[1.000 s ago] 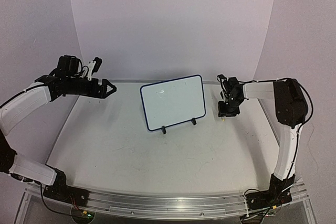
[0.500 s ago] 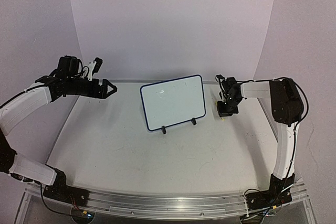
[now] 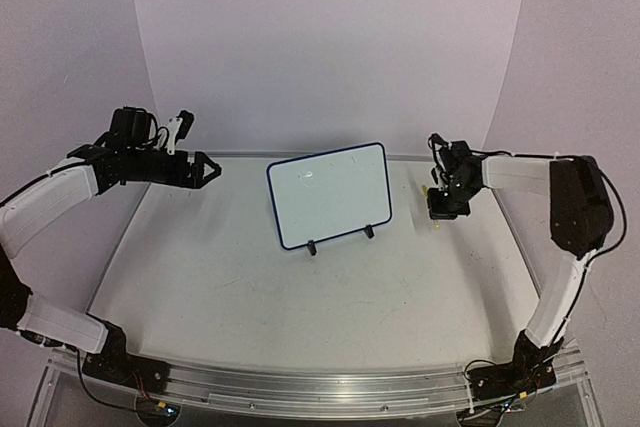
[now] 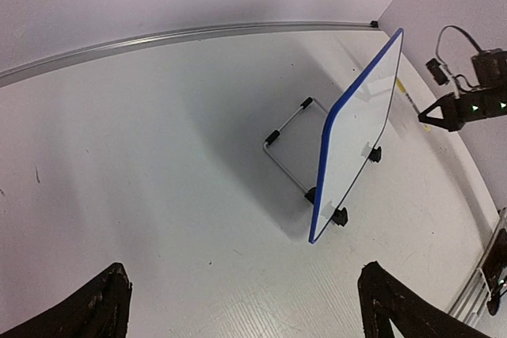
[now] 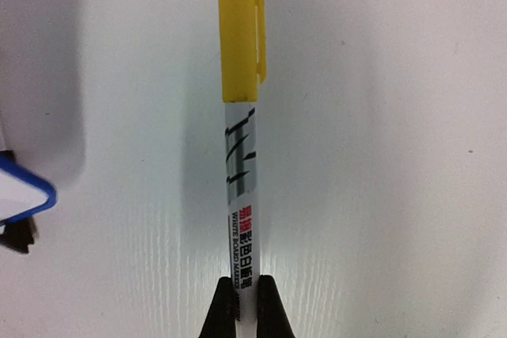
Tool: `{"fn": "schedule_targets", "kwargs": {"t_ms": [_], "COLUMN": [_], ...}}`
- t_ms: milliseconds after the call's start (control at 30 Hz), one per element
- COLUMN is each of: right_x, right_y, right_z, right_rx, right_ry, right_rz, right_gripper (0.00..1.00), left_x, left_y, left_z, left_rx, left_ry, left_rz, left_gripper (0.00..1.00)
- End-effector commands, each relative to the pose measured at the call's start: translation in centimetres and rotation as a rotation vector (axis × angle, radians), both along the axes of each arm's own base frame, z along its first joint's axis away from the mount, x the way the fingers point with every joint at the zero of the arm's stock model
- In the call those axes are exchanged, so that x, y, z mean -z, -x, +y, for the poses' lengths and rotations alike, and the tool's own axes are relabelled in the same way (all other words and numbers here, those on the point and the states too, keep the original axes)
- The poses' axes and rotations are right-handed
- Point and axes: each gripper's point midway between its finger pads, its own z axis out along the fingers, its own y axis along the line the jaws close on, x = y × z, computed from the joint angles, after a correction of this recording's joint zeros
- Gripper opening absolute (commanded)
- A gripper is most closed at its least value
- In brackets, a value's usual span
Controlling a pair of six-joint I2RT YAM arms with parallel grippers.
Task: Write a sentence on the whiteboard
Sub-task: Pick up the whiteboard marker from the corner of the board, then pass from the right arm to the left
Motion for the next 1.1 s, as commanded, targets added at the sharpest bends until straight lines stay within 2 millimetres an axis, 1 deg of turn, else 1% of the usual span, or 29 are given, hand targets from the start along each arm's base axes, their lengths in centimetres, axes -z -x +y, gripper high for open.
{"fn": "schedule_targets", "kwargs": {"t_ms": [0,67,133,167,200,333,400,500,600,633,700,800,967,1067], "right_x": [-7.5,-9.6,-11.8,-12.9,-14.0,-17.7,-18.8,-19.3,-19.3,-19.2,-18.8,-18.6,-18.7,-18.6], "right_y": [1.6,3.4,5.4,6.5,7.8,12.4,13.6,15.0,16.1,16.5,17.2,17.8,19.3,19.5], "right_z": [1.8,3.0,4.5,5.5,6.7,11.6,13.1,15.6,18.1,18.9,20.3,21.8,24.2,24.8], "right_rx": [-0.092,-0.145,-0.210,-0.251,-0.302,-0.509,-0.575,-0.673,-0.768,-0.805,-0.854,-0.905,-0.981,-0.995], "right_ry": [-0.057,-0.068,-0.083,-0.103,-0.126,-0.268,-0.312,-0.354,-0.363,-0.355,-0.333,-0.319,-0.318,-0.305], "right_rz": [-0.181,-0.227,-0.283,-0.311,-0.336,-0.407,-0.418,-0.404,-0.390,-0.390,-0.383,-0.382,-0.382,-0.386], "right_gripper": [0.00,0.00,0.00,0.00,0.00,0.00,0.00,0.00,0.00,0.00,0.00,0.00,0.00,0.00], "left_x": [-1.4,-1.8,-2.4,-2.5,-2.5,-2.5,-2.8,-3.9,-4.8,-5.0,-5.5,-5.5,-4.0,-3.6], "left_y": [-0.1,-0.1,0.4,0.8,1.2,3.1,4.3,6.2,7.8,8.4,9.0,9.4,8.8,8.8], "left_z": [0.6,0.6,-0.3,-1.1,-2.0,-6.6,-9.3,-13.2,-16.5,-17.5,-18.8,-19.9,-20.5,-20.7], "left_rx": [-0.039,-0.053,-0.036,-0.025,-0.010,0.097,0.182,0.318,0.433,0.467,0.511,0.543,0.511,0.509], "left_ry": [-0.028,-0.021,0.016,0.037,0.057,0.164,0.238,0.312,0.342,0.349,0.382,0.448,0.478,0.492], "left_rz": [-0.046,-0.032,-0.013,-0.003,0.008,0.077,0.118,0.145,0.164,0.170,0.190,0.236,0.309,0.337], "left_gripper": [0.98,0.95,0.93,0.92,0.92,0.92,0.92,0.93,0.94,0.94,0.95,0.95,0.95,0.91]}}
